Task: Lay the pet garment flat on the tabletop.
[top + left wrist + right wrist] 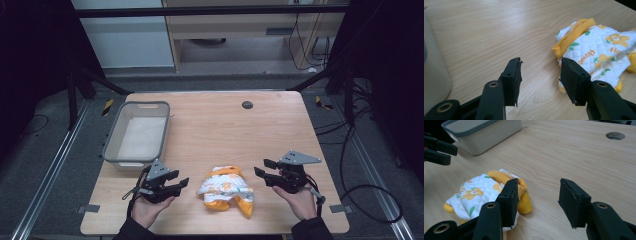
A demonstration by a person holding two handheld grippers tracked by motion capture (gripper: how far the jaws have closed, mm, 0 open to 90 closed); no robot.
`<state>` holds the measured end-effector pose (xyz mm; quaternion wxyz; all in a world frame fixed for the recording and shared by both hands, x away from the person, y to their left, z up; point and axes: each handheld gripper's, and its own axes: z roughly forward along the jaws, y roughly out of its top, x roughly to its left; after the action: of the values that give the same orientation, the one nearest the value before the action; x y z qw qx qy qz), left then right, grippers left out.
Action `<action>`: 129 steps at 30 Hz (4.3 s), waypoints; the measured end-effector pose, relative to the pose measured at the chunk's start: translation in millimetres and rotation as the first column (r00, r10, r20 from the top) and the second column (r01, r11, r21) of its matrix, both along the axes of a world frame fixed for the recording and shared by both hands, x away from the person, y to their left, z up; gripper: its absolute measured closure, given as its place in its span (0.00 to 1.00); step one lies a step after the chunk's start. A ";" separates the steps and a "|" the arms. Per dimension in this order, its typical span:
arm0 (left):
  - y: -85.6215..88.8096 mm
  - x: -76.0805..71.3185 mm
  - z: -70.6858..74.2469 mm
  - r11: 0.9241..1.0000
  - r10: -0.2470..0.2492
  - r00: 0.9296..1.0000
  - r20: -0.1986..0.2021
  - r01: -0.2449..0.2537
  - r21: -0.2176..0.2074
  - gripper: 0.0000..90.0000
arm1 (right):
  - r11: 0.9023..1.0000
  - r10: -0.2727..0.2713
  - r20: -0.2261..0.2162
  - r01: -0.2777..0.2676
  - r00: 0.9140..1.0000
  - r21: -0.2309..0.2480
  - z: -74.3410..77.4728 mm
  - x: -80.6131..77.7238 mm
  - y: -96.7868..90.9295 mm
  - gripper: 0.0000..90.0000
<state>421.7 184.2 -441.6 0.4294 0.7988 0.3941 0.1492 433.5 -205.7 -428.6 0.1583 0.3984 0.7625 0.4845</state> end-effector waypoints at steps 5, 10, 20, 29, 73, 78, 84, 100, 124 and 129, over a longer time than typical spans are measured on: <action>-9.7 4.4 -1.3 1.000 -0.014 1.000 -0.017 0.014 0.009 0.57 | 1.000 0.017 -0.008 -0.017 1.000 -0.002 0.0 2.9 6.9 0.56; -16.8 7.9 -1.0 1.000 -0.027 0.999 -0.021 0.027 0.012 0.56 | 0.999 0.033 -0.017 -0.033 0.999 -0.010 -2.4 4.5 13.1 0.57; -37.4 13.0 -7.4 0.997 -0.067 0.997 -0.044 0.068 0.027 0.56 | 0.996 0.078 -0.049 -0.080 0.996 -0.035 -12.3 6.2 27.2 0.59; -49.8 16.6 -14.1 0.995 -0.095 0.993 -0.066 0.097 0.030 0.56 | 0.992 0.109 -0.077 -0.113 0.991 -0.051 -20.2 5.8 36.8 0.60; -61.5 13.6 -30.2 0.979 -0.199 0.969 -0.148 0.202 0.006 0.94 | 0.971 0.216 -0.183 -0.230 0.959 -0.062 -36.7 -1.6 48.0 0.99; -58.6 11.4 -22.7 0.980 -0.198 0.974 -0.114 0.199 0.000 0.95 | 0.974 0.209 -0.163 -0.219 0.964 -0.048 -32.6 -2.1 45.6 1.00; -54.6 5.7 -7.0 0.982 -0.188 0.981 -0.056 0.188 -0.009 0.95 | 0.977 0.206 -0.123 -0.211 0.971 -0.026 -25.6 -3.7 43.0 1.00; -50.6 -2.3 15.3 0.989 -0.144 0.989 0.041 0.146 -0.041 0.96 | 0.986 0.168 -0.027 -0.168 0.985 0.020 -8.5 -6.2 45.5 1.00; -44.3 4.5 57.6 0.993 -0.045 0.978 0.205 0.067 -0.099 0.96 | 0.992 0.093 0.100 -0.101 0.991 0.079 25.2 8.9 55.7 1.00; -45.9 7.5 65.5 0.991 -0.040 0.973 0.226 0.067 -0.112 0.96 | 0.993 0.068 0.132 -0.080 0.989 0.088 30.7 12.5 55.1 1.00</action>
<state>429.3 138.3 -376.0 0.5217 0.7602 0.3300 0.2026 446.0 -150.6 -397.9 0.1702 0.3448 0.7415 0.5498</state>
